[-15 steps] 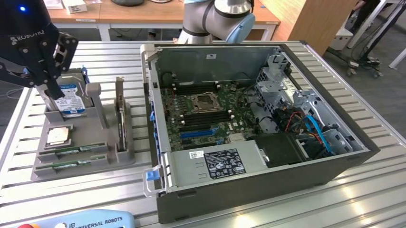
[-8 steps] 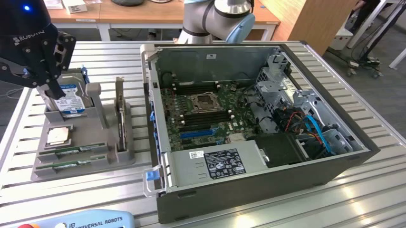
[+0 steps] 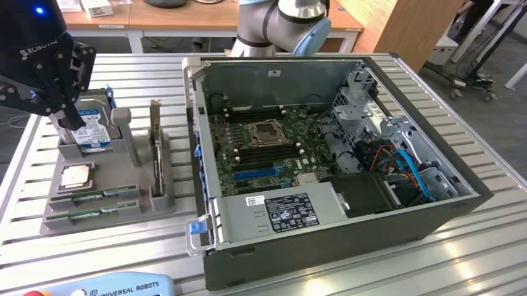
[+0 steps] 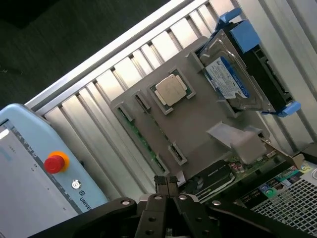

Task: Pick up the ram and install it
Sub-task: 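Pick up the ram and move it above insertion slot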

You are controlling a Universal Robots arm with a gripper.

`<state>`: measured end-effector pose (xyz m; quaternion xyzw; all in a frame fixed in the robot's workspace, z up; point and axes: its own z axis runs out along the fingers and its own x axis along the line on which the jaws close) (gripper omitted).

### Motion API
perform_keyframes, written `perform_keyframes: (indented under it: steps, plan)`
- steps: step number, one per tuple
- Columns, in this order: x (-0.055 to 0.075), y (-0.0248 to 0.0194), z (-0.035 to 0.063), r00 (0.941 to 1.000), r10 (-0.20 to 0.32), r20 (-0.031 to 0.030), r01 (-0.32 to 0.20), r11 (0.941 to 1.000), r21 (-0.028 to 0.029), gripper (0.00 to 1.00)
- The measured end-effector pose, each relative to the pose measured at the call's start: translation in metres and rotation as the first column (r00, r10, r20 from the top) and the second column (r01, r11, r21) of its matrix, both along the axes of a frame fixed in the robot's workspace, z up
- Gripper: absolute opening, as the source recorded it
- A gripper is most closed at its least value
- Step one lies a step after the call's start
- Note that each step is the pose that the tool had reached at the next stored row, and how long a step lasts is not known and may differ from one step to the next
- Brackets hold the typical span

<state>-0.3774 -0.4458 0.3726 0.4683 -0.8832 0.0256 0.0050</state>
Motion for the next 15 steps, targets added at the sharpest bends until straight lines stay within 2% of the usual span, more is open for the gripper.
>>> perform_keyframes:
  steps: [3,7,15]
  plan:
    - [0.0000,-0.0001,-0.0004,0.9995,0.031,-0.0011,-0.031,0.9995,-0.0037,0.10]
    - [-0.0003,0.0000,-0.0025,0.9988,0.049,-0.0009,-0.049,0.9988,-0.0037,0.10]
    - [-0.0005,0.0000,-0.0036,0.9986,0.053,-0.0010,-0.053,0.9986,-0.0038,0.10]
